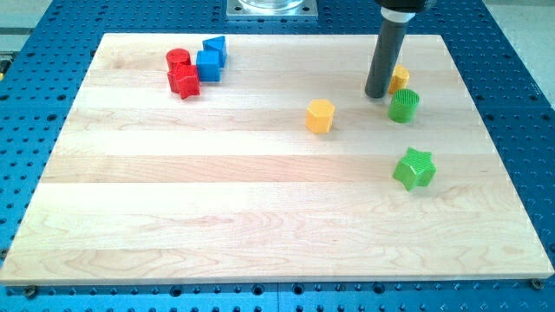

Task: Slide the green circle to the center right side of the board

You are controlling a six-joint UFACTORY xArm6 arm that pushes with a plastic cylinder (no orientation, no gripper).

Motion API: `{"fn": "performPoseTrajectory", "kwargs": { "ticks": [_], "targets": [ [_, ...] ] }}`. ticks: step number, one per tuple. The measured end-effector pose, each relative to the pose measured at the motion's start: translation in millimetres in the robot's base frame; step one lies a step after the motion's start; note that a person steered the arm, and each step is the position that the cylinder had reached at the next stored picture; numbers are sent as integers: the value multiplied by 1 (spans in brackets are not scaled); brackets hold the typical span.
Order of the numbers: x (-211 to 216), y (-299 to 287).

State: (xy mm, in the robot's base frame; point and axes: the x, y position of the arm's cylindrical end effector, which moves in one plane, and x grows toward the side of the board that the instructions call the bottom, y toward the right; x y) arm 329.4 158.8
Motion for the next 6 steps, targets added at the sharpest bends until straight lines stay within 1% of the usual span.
{"fn": "performPoseTrajectory", "kwargs": {
  "ticks": [1, 2, 3, 4, 5, 6],
  "targets": [
    [26, -25],
    [35, 9],
    [34, 28],
    [51, 57],
    [37, 95],
    [37, 101]
  ]
}}
